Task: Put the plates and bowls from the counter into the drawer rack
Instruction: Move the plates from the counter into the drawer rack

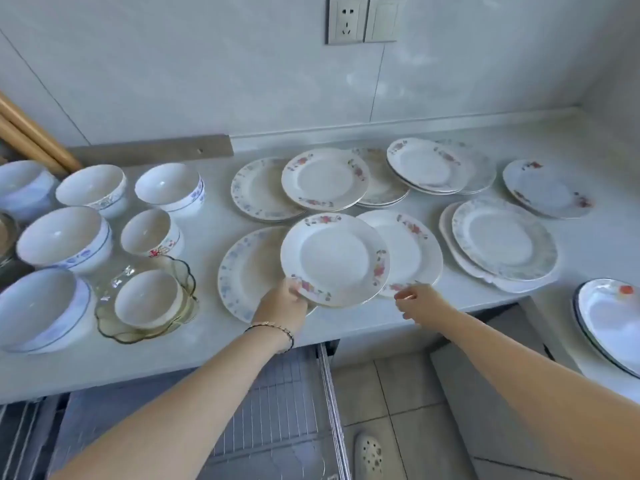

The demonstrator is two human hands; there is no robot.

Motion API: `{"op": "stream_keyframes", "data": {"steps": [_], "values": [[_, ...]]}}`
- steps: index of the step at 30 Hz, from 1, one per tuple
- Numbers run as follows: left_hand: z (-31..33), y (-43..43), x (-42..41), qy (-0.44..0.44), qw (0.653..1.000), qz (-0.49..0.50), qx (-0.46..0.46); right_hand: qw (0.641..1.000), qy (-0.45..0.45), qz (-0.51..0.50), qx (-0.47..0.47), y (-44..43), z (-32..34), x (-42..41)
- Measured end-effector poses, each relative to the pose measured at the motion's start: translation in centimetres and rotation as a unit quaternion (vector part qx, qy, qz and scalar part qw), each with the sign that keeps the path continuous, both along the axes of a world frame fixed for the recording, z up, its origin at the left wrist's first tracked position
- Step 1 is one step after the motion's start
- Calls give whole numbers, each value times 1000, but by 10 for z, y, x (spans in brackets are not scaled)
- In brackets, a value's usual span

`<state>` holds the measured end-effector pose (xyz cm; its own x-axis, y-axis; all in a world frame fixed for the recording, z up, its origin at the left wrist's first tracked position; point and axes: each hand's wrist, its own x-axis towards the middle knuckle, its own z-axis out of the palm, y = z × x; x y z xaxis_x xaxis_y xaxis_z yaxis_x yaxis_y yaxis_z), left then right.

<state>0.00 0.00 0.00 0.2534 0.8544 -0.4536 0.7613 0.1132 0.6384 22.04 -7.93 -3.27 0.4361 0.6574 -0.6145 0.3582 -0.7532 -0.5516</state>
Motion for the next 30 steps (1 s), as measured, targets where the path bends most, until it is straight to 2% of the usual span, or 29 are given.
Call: {"op": "stream_keyframes", "data": {"steps": [3, 7, 13, 16, 21, 25, 30], "values": [[-15, 30, 32, -26, 991, 134, 6, 999, -44, -3, 15, 38, -11, 37], [-37, 65, 53, 6, 970, 236, -54, 998, -54, 2, 14, 91, -29, 67], [-71, 88, 65, -44, 948, 300, -96, 998, 48, 33, 17, 136, -56, 64], [-80, 92, 70, -70, 937, 334, -76, 999, 39, 4, 21, 142, -64, 58], [-71, 78, 60, -94, 932, 343, -61, 998, -1, -3, 61, 130, -45, 47], [-48, 40, 19, -95, 952, 288, -30, 993, -27, 31, 110, 100, -8, 20], [-26, -17, -70, -94, 960, 244, -98, 989, -46, 97, 104, 47, 27, -46]]}}
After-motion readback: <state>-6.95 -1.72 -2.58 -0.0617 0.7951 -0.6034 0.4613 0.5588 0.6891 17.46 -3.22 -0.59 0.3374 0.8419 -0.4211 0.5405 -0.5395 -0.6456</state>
